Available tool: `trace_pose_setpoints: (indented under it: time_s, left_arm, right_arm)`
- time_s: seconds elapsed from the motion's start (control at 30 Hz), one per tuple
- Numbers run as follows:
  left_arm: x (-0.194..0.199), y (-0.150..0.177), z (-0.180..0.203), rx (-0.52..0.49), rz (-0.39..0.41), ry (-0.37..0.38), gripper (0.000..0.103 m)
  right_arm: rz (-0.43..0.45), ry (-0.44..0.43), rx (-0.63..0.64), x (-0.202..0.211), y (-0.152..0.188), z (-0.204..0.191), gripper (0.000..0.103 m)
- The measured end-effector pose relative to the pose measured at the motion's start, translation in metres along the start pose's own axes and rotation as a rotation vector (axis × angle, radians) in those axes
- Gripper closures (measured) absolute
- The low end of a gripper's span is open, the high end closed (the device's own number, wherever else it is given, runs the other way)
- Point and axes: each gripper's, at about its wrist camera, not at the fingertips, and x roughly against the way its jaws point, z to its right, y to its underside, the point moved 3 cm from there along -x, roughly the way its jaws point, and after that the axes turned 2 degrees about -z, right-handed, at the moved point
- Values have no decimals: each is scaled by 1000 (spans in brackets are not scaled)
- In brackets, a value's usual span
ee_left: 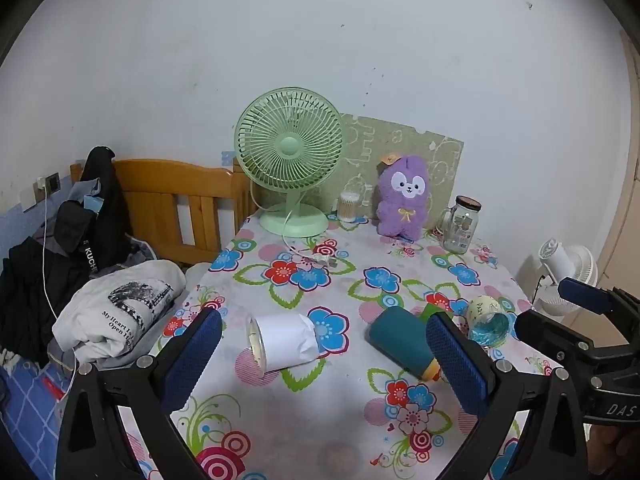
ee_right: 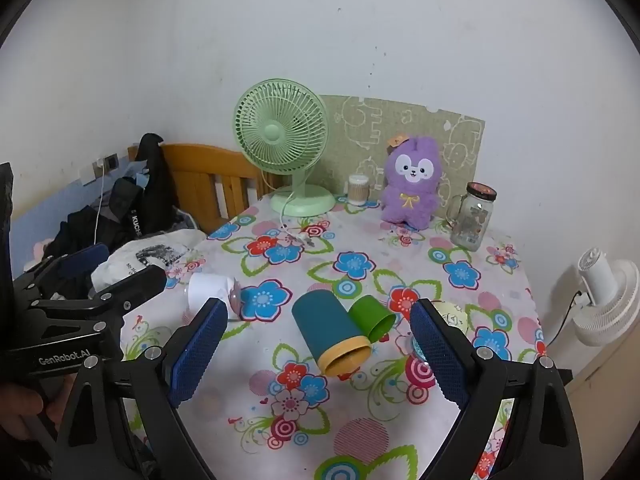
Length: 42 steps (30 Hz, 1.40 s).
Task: Flip cup upside down
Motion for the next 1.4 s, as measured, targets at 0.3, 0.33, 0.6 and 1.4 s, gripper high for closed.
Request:
trace_pose_setpoints:
  time_s: [0.3, 0.33, 0.6, 1.4]
  left_arm:
    - [0, 0, 0, -5, -5, -5, 0]
    - [0, 0, 0, -4, -5, -4, 0]
    - [0, 0, 0, -2, -7, -2, 0]
    - [2, 3, -1, 3, -9, 0, 0]
  right_arm:
    - [18, 7, 10, 1, -1, -1, 9]
    - [13, 3, 11, 0, -1, -1, 9]
    - [13, 4, 11, 0, -1, -3, 9]
    - [1, 2, 12, -3, 2, -3, 9]
